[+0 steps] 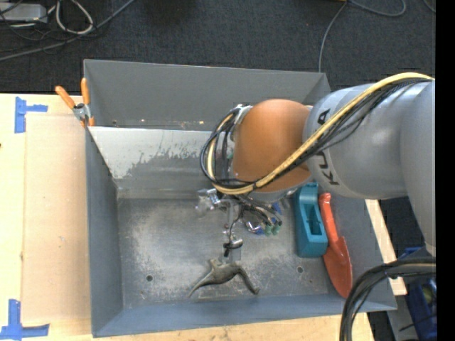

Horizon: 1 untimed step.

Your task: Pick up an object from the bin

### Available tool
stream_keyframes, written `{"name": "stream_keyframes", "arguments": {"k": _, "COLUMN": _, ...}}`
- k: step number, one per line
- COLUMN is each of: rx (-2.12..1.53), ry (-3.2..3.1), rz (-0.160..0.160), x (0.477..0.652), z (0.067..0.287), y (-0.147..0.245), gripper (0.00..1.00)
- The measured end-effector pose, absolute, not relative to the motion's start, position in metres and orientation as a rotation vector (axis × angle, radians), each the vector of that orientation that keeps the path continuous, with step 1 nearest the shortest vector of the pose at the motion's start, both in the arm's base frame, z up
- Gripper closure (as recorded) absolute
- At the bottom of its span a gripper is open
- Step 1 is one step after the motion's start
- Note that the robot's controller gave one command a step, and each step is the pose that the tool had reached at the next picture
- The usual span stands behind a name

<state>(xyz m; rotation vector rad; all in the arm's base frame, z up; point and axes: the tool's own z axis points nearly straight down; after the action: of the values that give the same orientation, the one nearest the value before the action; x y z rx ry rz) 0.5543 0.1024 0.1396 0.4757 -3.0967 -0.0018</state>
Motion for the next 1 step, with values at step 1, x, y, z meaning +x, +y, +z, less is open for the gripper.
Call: {"name": "stream_keyframes", "arguments": {"k": 1, "rx": 0.406, "ry": -3.107, "rz": -0.002, "x": 0.5512, "z": 0.1077, "y": 0.0875, "gripper": 0.00}}
